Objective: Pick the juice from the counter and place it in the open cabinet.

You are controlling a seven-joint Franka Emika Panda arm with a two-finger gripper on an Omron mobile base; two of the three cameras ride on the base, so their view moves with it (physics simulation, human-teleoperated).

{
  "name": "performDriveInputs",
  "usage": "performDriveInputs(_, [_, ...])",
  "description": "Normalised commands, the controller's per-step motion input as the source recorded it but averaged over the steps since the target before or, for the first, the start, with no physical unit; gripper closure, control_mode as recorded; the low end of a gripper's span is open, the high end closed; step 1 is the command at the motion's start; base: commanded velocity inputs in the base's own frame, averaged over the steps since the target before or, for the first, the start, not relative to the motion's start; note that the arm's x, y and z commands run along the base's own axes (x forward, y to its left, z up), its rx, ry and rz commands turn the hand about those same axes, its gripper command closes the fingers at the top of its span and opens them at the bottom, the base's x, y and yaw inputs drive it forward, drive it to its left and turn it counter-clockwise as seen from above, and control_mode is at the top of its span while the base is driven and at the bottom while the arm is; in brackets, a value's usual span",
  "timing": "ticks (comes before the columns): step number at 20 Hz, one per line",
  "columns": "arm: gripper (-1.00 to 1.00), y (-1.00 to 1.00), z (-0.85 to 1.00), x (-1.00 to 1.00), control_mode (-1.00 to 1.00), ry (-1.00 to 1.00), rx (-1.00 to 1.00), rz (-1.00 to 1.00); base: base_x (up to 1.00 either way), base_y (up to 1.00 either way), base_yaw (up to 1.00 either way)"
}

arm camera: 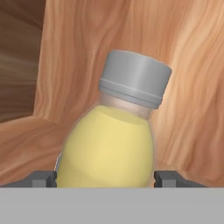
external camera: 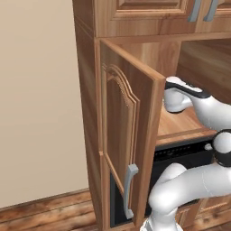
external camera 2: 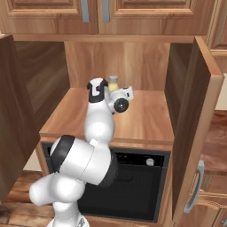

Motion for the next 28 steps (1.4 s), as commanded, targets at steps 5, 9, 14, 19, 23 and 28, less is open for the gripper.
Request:
performDriveInputs(5, [1.00,0.00,-0.36,0.45,-1.00,-0.03,0.00,0.00,0.00,0.00,0.00])
performDriveInputs(9, [1.00,0.00,-0.39,0.25,-1.00,-0.09,0.00,0.00,0.00,0.00,0.00])
performDriveInputs(14, [1.00,0.00,-0.35,0.17,-1.00,-0.15,0.00,0.00,0.00,0.00,0.00])
performDriveInputs(19, [1.00,0.03,-0.35,0.13,-1.00,-0.15,-0.02,0.00,0.00,0.00,0.00])
performDriveInputs(23, [1.00,0.17,-0.33,0.18,-1.00,-0.09,-0.07,0.00,0.00,0.00,0.00])
performDriveInputs(28, [1.00,0.14,-0.18,0.05,-1.00,-0.01,-0.04,0.00,0.00,0.00,0.00])
